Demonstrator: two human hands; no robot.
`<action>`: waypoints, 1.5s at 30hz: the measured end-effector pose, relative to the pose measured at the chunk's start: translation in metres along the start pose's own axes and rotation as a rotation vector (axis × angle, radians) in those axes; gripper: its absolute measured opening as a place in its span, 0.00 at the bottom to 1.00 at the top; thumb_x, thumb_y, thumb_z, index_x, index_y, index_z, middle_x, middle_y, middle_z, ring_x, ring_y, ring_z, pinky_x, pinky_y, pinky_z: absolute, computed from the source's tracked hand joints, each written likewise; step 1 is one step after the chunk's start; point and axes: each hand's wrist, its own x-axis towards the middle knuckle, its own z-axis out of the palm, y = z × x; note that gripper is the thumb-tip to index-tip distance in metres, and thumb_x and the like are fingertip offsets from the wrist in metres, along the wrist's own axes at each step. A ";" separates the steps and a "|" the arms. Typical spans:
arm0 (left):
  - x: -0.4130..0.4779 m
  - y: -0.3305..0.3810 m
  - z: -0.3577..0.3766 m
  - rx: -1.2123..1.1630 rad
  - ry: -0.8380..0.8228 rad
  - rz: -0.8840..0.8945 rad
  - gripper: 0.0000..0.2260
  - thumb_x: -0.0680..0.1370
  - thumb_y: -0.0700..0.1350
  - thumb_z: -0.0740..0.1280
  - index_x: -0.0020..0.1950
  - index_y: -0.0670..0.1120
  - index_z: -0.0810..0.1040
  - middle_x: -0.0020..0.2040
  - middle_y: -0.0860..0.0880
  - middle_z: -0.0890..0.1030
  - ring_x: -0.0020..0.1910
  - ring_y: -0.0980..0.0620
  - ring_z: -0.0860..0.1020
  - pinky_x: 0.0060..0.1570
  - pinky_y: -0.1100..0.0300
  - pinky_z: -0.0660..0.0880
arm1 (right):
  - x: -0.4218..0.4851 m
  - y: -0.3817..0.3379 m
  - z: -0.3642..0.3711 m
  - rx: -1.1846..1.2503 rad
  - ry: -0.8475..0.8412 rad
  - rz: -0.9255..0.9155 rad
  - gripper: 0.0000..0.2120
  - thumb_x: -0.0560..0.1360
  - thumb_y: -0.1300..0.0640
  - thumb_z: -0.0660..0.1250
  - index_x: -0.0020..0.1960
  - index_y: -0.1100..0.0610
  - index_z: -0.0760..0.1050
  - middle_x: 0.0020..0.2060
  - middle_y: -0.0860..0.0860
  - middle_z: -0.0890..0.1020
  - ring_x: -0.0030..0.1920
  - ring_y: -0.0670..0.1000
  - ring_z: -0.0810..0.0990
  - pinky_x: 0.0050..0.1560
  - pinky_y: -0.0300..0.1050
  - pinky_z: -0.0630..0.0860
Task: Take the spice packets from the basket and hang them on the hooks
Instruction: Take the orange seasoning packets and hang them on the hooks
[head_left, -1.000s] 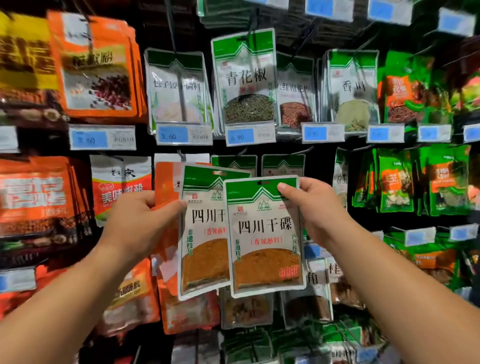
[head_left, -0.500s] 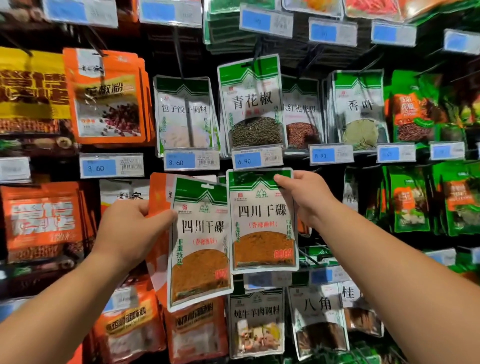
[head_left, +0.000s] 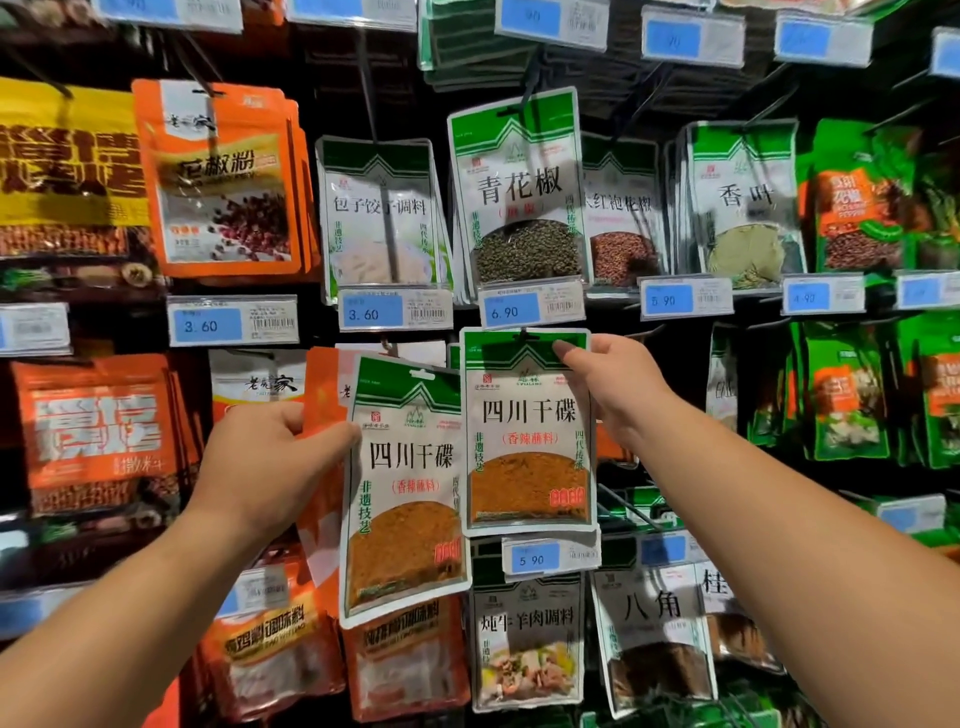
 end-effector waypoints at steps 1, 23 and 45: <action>-0.001 0.000 0.000 0.005 -0.001 -0.002 0.13 0.76 0.44 0.74 0.37 0.35 0.84 0.32 0.48 0.85 0.33 0.42 0.83 0.34 0.48 0.81 | -0.001 0.002 0.001 -0.020 0.008 -0.007 0.07 0.80 0.55 0.71 0.46 0.57 0.79 0.39 0.55 0.86 0.38 0.55 0.85 0.38 0.51 0.82; 0.004 -0.012 -0.009 -0.180 -0.013 -0.056 0.08 0.78 0.43 0.74 0.40 0.43 0.86 0.33 0.47 0.86 0.27 0.47 0.83 0.25 0.55 0.78 | -0.001 0.070 0.020 -0.203 0.083 0.169 0.17 0.76 0.46 0.74 0.55 0.58 0.78 0.52 0.57 0.85 0.53 0.58 0.83 0.53 0.54 0.81; -0.002 -0.009 0.021 -0.458 -0.029 -0.119 0.13 0.79 0.40 0.72 0.35 0.39 0.78 0.23 0.52 0.78 0.17 0.56 0.74 0.18 0.67 0.67 | -0.083 0.058 0.020 -0.073 -0.276 0.171 0.17 0.74 0.41 0.73 0.54 0.54 0.82 0.51 0.50 0.86 0.54 0.53 0.84 0.63 0.59 0.79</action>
